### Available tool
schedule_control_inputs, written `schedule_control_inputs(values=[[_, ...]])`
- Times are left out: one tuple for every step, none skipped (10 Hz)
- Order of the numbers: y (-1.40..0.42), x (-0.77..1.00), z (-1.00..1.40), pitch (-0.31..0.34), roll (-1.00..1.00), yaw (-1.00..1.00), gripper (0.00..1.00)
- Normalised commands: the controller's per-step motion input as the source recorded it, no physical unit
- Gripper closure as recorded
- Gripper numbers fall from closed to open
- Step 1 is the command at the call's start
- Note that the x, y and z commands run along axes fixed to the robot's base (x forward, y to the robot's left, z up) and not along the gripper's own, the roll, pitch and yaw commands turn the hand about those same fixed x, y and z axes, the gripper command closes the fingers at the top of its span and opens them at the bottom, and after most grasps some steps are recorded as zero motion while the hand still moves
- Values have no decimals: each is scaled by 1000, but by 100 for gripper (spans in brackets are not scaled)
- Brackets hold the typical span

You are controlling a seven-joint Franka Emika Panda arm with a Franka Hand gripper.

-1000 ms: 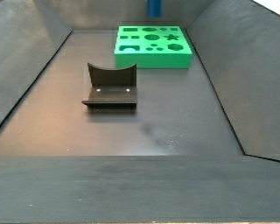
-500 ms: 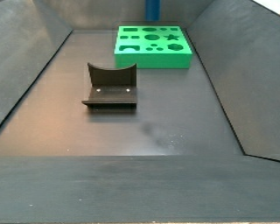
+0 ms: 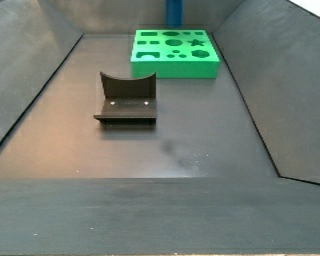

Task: Pick up the oval object. Move up. Move to above the board. Insert the oval object.
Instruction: Insert the oval object.

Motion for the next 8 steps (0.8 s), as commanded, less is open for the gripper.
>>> schedule_control_inputs(values=[[0,126,-251,0,34,0,100],[0,183,-240,0,29,0,100],[0,160,-254,0,41,0,100],[0,117,-280,7,51,0,100],[0,111,-306,9,46,0,100],[0,57,-326,0,50,0,100],[0,60,-349,0,49,0,100],[-9,20,-349,0,27,0,100]])
